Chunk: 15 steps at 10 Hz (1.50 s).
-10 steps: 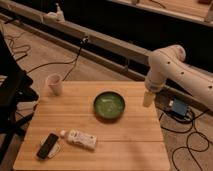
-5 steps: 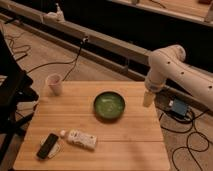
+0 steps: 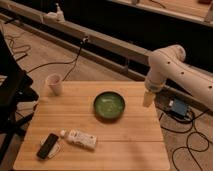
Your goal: Move the arm in a circular motion
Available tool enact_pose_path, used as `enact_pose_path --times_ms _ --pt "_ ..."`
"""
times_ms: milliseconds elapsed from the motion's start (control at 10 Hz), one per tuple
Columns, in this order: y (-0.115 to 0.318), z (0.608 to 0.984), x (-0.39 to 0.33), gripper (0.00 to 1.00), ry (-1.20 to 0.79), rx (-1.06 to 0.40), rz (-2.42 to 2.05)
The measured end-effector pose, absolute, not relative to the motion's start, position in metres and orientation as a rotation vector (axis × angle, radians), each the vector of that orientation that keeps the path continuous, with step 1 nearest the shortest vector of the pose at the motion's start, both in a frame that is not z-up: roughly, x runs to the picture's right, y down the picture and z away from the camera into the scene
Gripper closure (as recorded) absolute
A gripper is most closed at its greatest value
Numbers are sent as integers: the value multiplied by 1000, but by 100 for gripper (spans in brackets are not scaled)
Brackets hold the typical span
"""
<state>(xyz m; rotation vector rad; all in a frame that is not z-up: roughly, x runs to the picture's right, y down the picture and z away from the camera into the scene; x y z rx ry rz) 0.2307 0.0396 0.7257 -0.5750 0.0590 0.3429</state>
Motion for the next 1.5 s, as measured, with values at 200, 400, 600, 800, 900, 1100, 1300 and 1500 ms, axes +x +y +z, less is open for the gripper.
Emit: enact_pose_path --times_ms 200,400,600,800,900,1100,1300,1500 --pt "40 726 231 56 59 -575 343" --pt "40 726 231 76 59 -575 343" --pt "34 728 232 95 62 -567 343" --pt "1 744 222 100 74 -541 277" --pt "-14 757 212 100 76 -534 241" --pt "-37 790 183 100 68 -523 168" --pt "-46 821 140 100 40 -525 89" --pt "-45 837 87 100 -20 -530 3"
